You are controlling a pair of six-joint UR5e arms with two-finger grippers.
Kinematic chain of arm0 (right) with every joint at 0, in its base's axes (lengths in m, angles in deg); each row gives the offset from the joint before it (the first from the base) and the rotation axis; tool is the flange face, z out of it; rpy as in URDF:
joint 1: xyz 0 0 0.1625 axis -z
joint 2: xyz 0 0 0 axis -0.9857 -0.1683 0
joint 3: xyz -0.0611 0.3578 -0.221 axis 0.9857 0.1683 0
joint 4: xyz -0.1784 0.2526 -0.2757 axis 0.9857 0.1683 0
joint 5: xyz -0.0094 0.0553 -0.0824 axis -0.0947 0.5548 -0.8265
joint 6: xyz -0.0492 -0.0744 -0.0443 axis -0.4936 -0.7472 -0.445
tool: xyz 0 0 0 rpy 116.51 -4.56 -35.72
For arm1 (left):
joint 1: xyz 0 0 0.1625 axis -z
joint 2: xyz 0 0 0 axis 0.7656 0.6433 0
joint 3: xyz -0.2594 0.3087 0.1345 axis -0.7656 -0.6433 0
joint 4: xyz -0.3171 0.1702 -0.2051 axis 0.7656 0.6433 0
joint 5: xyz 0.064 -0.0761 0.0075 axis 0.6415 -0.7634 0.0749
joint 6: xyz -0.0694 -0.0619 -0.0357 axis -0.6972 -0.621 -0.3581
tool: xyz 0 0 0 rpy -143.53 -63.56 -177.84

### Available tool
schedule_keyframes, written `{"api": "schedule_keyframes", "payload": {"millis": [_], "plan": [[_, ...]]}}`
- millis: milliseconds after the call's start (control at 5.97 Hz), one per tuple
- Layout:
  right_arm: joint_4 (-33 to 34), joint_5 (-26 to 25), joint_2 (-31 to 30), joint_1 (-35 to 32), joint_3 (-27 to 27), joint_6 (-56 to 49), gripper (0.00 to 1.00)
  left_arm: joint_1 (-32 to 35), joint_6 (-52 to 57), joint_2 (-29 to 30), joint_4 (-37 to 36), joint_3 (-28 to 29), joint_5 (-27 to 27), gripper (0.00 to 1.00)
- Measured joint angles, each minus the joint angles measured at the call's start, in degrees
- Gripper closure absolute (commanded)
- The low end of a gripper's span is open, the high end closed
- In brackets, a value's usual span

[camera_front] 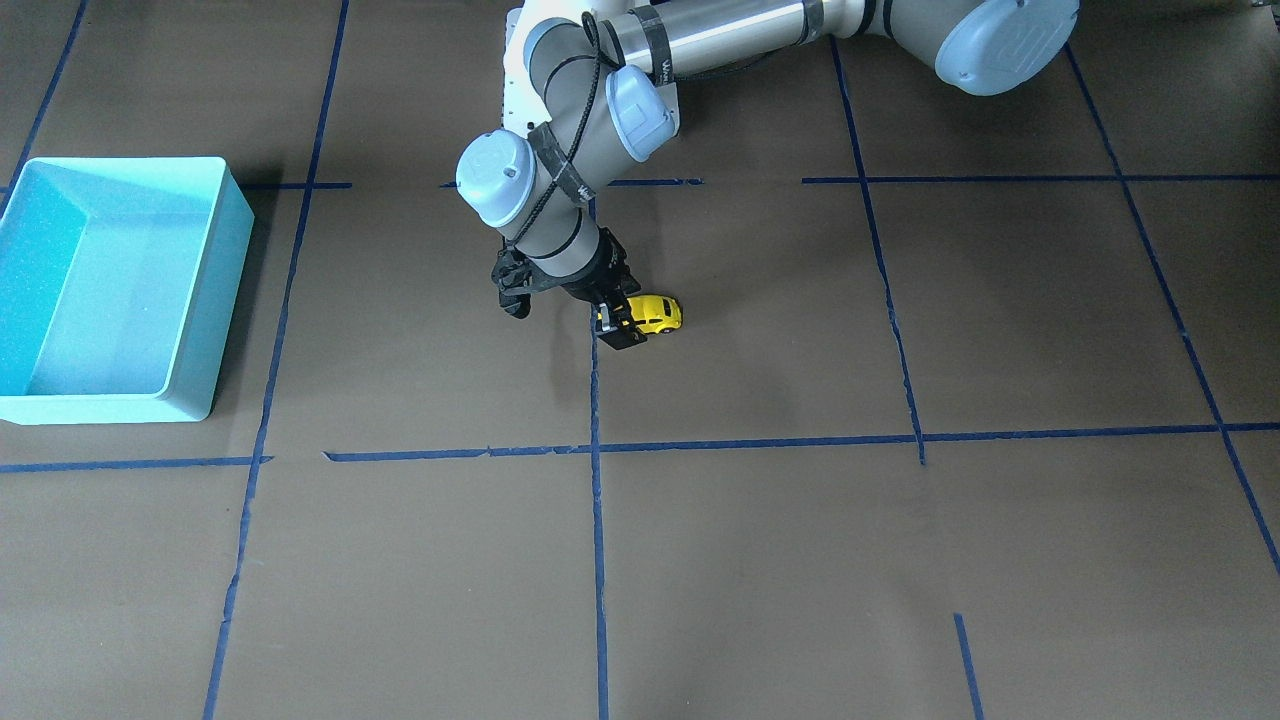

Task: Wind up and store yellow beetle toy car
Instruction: 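Lower the left gripper onto the car's roof and press down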

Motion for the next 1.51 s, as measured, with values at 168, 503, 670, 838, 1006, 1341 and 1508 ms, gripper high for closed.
{"api": "schedule_keyframes", "payload": {"millis": [168, 503, 670, 838, 1006, 1341, 1508], "plan": [[0.0, 0.0, 0.0, 0.0, 0.0, 0.0, 0.00, -0.1, 0.0, 0.1, 0.8, 0.2, -0.1, 0.38], [0.0, -0.1, 0.0, 0.0, 0.0, 0.0, 0.00, -0.2, 0.0, 0.1, 2.0, 0.5, -0.3, 0.54], [0.0, -0.1, 0.0, 0.0, 0.0, 0.0, 0.00, -0.2, 0.0, 0.1, 2.3, 0.7, -0.3, 0.80], [0.0, -0.1, 0.0, 0.0, 0.0, 0.0, 0.00, -0.2, 0.0, 0.2, 2.5, 0.7, -0.3, 0.91], [0.0, -0.1, 0.0, 0.0, 0.0, 0.0, 0.00, -0.2, 0.1, 0.2, 2.6, 0.5, -0.3, 0.93], [0.0, -0.2, 0.1, 0.7, 0.0, -0.1, 0.00, 0.1, 0.1, -2.7, 2.5, -7.2, -0.4, 0.94], [0.0, -0.2, 0.2, 1.3, 0.0, 0.0, 0.00, 0.1, 0.1, -5.8, 2.7, -13.8, -0.8, 0.95]]}}
